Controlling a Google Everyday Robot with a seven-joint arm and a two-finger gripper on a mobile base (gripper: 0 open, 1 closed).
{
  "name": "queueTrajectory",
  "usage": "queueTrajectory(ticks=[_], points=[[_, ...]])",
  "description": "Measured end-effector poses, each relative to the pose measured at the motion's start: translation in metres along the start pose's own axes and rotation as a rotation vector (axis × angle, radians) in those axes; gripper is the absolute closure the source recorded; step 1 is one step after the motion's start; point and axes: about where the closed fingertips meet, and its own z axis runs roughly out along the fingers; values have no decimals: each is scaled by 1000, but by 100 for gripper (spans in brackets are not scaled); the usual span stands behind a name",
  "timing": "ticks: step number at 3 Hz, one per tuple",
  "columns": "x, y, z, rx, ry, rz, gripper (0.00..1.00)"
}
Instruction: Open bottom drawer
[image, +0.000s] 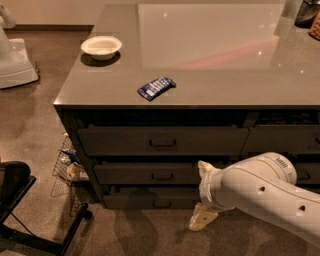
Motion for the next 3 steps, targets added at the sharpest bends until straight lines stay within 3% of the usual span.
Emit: queueTrajectory(ticks=[1, 2, 3], points=[[-3, -6, 0, 23, -8, 9, 0], [-5, 1, 6, 14, -28, 12, 0], [5, 16, 49, -7, -63, 22, 0]])
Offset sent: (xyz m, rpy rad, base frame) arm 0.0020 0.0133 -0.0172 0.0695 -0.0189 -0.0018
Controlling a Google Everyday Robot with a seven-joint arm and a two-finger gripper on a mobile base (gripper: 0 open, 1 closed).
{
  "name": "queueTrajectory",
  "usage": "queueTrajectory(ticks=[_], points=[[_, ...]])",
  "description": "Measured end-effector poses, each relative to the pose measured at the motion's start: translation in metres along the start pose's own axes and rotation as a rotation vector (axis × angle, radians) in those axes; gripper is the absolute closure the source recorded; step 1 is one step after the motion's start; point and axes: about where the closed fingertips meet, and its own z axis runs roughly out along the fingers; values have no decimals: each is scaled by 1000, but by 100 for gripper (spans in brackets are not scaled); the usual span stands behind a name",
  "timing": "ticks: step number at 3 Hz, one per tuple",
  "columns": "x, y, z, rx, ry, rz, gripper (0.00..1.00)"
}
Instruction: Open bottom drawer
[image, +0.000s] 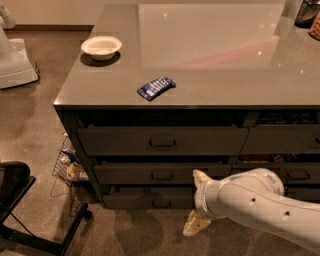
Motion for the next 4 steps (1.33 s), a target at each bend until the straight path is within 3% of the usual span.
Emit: queueTrajectory(ticks=[2, 3, 4], points=[[48, 12, 122, -19, -107, -54, 0], [73, 7, 175, -32, -113, -65, 0], [99, -1, 218, -50, -79, -60, 0]])
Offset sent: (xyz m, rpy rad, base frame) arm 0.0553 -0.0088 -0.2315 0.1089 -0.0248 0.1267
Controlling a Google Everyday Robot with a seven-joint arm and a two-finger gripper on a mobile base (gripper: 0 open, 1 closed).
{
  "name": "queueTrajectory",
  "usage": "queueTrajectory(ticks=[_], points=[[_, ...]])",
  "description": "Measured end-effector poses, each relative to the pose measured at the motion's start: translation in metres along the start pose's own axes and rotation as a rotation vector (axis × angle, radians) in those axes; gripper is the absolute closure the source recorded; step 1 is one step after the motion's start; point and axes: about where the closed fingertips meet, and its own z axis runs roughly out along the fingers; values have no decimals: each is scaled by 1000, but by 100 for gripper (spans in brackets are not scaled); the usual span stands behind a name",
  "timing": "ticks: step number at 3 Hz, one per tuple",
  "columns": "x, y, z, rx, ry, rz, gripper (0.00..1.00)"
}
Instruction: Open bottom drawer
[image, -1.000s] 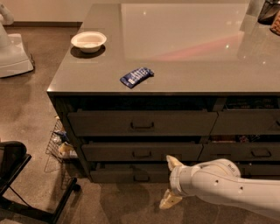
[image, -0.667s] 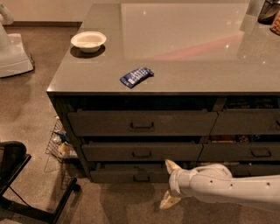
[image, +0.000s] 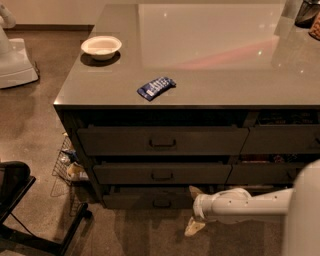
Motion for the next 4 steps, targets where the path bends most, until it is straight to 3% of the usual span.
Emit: queueTrajectory(ticks=[1, 2, 3, 4], points=[[44, -11, 37, -30, 90, 28, 0], [45, -11, 39, -32, 95, 24, 0], [53, -17, 59, -48, 148, -17, 0], [77, -18, 92, -83, 209, -42, 0]])
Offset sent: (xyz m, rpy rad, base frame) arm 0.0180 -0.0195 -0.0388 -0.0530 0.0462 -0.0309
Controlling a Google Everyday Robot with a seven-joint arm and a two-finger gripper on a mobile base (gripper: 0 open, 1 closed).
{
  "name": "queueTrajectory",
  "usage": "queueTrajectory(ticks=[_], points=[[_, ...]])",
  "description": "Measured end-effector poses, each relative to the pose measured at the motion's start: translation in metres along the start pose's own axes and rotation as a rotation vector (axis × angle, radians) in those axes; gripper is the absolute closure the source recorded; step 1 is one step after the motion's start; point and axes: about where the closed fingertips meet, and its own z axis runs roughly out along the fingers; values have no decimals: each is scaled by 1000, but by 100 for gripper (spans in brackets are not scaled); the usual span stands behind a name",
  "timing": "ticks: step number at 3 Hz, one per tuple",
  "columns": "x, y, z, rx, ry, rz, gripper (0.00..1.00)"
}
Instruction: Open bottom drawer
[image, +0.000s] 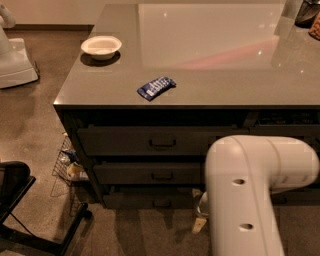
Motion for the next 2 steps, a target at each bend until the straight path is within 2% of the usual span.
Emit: queueTrajectory(ticks=[1, 2], points=[[18, -14, 22, 0, 55, -7, 0], [30, -26, 34, 15, 81, -10, 0]])
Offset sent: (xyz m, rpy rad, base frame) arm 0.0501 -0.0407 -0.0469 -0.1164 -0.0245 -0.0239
